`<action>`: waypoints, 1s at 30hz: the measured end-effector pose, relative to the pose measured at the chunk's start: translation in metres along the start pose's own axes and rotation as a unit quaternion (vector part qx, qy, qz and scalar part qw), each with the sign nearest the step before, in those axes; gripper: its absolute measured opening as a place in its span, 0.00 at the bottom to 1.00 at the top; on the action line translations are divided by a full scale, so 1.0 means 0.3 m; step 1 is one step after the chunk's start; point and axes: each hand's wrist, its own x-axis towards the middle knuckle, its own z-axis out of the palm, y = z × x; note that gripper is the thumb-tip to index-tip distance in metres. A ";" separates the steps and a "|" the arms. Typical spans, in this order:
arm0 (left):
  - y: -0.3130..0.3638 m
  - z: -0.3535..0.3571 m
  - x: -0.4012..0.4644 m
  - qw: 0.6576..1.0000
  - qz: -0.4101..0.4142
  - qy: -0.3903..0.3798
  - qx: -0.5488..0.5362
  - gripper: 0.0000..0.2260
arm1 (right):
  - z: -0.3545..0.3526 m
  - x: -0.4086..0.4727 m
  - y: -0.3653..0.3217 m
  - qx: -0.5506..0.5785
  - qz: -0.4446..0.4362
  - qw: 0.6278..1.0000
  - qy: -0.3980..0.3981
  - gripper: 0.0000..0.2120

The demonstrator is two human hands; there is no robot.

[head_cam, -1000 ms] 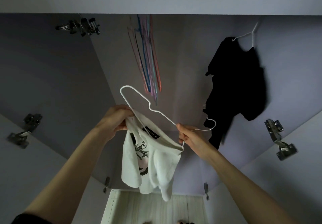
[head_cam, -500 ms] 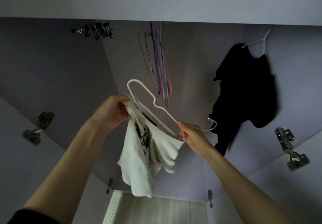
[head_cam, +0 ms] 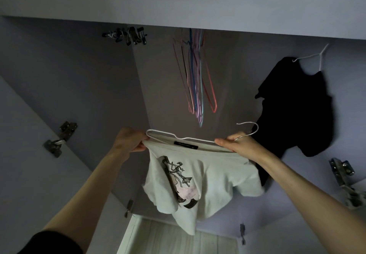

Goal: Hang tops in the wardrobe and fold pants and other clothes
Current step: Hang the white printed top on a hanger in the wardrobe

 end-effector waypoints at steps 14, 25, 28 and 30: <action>0.032 0.003 0.023 0.991 0.106 0.017 0.078 0.09 | -0.010 -0.035 -0.007 -0.024 0.035 0.999 -0.013 0.29; 0.117 0.013 -0.022 0.935 0.226 0.083 0.261 0.08 | 0.077 -0.035 0.016 -0.071 0.030 0.997 -0.027 0.30; 0.147 0.013 -0.037 0.911 0.248 0.085 0.317 0.09 | 0.108 -0.008 0.004 -0.101 0.039 0.994 -0.019 0.30; 0.148 0.022 -0.043 0.907 0.247 0.073 0.332 0.07 | 0.113 0.025 -0.046 -0.134 0.041 0.989 -0.037 0.29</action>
